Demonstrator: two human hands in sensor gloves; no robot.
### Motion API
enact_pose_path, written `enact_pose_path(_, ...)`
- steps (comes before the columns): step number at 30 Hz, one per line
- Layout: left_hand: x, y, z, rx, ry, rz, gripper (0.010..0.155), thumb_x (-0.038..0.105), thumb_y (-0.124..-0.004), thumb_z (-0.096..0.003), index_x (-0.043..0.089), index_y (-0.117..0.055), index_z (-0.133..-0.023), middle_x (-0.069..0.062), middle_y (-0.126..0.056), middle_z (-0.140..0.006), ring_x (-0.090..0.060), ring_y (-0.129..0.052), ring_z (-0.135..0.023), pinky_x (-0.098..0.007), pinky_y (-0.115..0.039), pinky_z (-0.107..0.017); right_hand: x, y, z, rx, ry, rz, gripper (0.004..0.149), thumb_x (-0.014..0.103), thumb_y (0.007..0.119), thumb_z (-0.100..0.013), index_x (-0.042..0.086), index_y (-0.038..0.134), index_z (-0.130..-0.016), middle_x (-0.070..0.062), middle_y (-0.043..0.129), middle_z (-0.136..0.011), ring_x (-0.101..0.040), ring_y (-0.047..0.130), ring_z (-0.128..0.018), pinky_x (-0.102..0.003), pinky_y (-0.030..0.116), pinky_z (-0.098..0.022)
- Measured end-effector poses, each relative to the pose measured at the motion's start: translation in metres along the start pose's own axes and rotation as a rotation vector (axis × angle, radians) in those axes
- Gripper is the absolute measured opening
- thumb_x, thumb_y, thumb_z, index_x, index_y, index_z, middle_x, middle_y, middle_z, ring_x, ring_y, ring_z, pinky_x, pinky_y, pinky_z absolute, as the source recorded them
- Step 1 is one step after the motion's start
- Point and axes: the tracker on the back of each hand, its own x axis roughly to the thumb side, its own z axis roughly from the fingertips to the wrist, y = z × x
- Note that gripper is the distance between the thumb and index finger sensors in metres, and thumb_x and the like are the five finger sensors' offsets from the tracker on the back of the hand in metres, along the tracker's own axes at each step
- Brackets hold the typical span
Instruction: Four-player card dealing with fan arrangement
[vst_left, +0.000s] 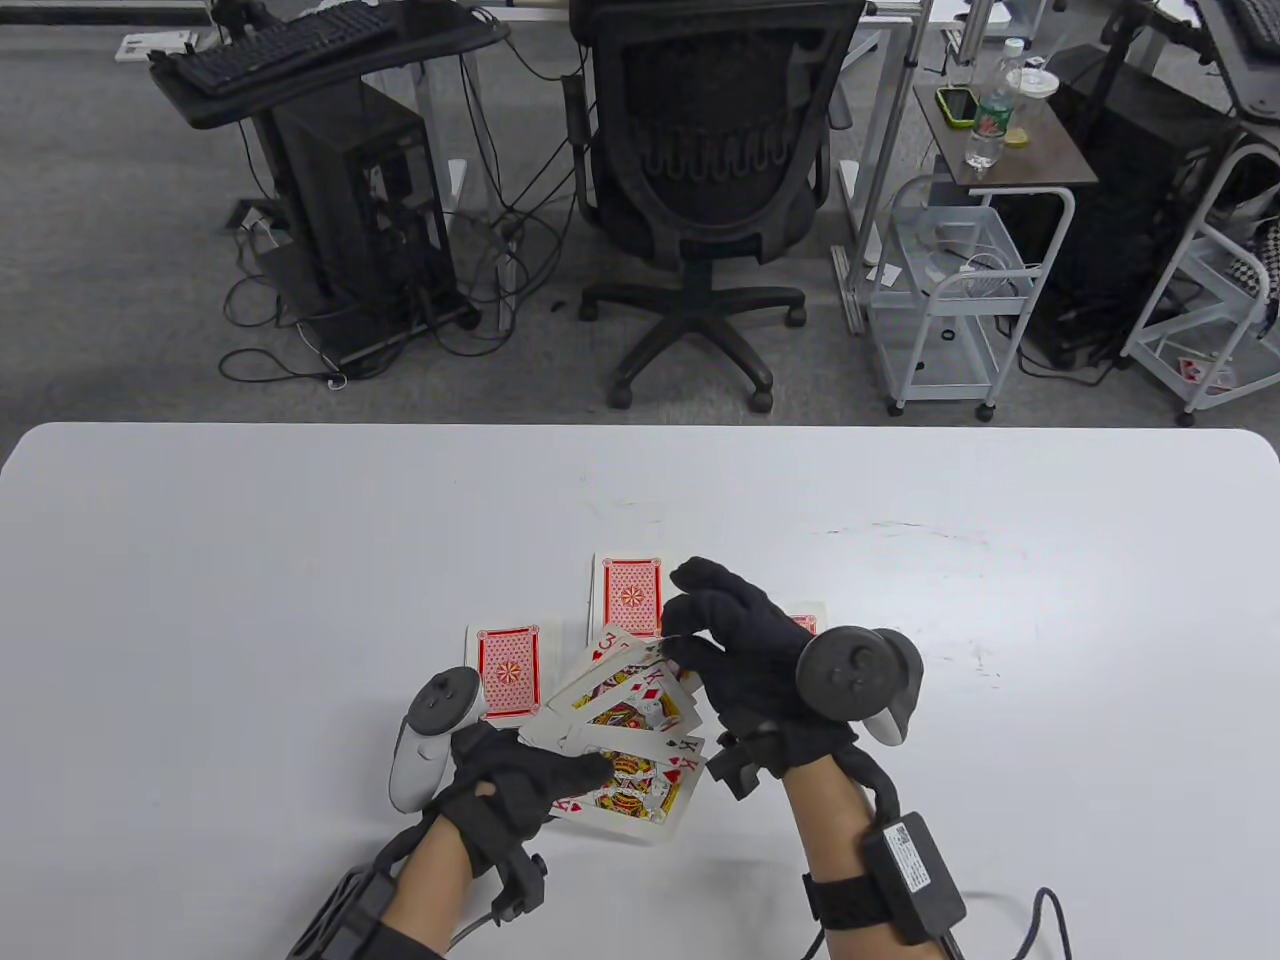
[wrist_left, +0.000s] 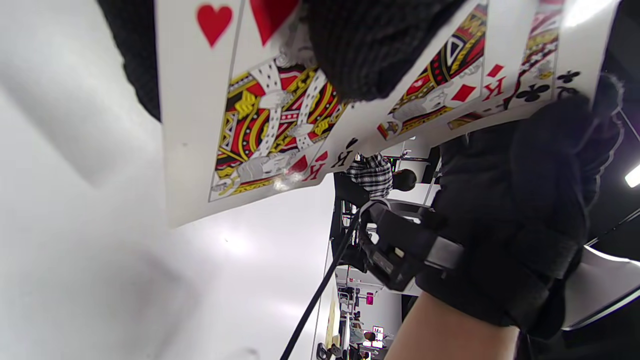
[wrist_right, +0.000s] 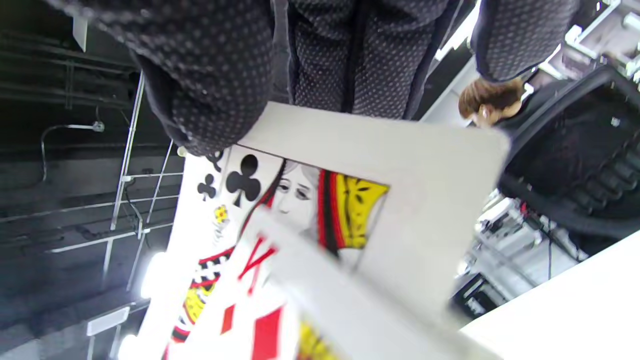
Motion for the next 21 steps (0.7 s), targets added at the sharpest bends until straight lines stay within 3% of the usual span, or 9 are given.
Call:
enact_pose_path(7, 0.000, 0.001, 0.001, 0.010, -0.027, 0.036, 0.056, 0.023, -0.084, -0.0505, 0.040, -0.067, -0.100, 0.004, -0.084, -0.099, -0.034, -0.096, -0.083, -0.050, -0.087, -0.054, -0.007, 0.019, 0.003, 0.040, 0.045, -0.041, 0.039, 0.028, 0.089, -0.045, 0.025, 0.082, -0.083, -0.019, 0.059, -0.106, -0.051, 0.069, -0.097, -0.078, 0.050, -0.060)
enact_pose_path(11, 0.004, 0.004, 0.003, 0.042, -0.073, 0.079, 0.055, 0.024, -0.083, -0.0511, 0.041, -0.066, -0.101, 0.005, -0.083, -0.100, -0.033, -0.094, -0.085, -0.049, -0.086, -0.056, -0.013, 0.015, 0.004, 0.028, 0.070, -0.123, 0.049, 0.037, 0.084, -0.051, 0.026, 0.072, -0.097, -0.018, 0.057, -0.107, -0.049, 0.071, -0.096, -0.077, 0.051, -0.060)
enact_pose_path(16, 0.006, 0.015, 0.011, 0.160, -0.195, 0.296, 0.055, 0.025, -0.082, -0.0527, 0.043, -0.063, -0.101, 0.008, -0.079, -0.103, -0.031, -0.090, -0.090, -0.049, -0.083, -0.061, -0.039, 0.023, 0.014, -0.007, 0.320, -0.411, 0.056, 0.042, 0.075, -0.058, 0.012, 0.061, -0.103, -0.019, 0.064, -0.101, -0.045, 0.082, -0.087, -0.071, 0.059, -0.058)
enact_pose_path(18, 0.004, 0.019, 0.014, 0.208, -0.235, 0.371, 0.055, 0.026, -0.081, -0.0538, 0.045, -0.061, -0.101, 0.010, -0.076, -0.105, -0.030, -0.088, -0.093, -0.048, -0.080, -0.064, -0.049, 0.034, 0.018, 0.080, 0.451, -0.461, 0.062, 0.045, 0.073, -0.059, 0.008, 0.056, -0.105, -0.023, 0.060, -0.102, -0.047, 0.081, -0.086, -0.070, 0.059, -0.058)
enact_pose_path(21, 0.002, 0.023, 0.018, 0.288, -0.302, 0.461, 0.055, 0.026, -0.080, -0.0543, 0.045, -0.060, -0.101, 0.011, -0.075, -0.106, -0.029, -0.085, -0.095, -0.048, -0.079, -0.066, -0.059, 0.053, 0.025, 0.319, 0.606, -0.435, 0.075, 0.052, 0.072, -0.059, 0.000, 0.049, -0.107, -0.029, 0.058, -0.101, -0.049, 0.081, -0.085, -0.067, 0.060, -0.058)
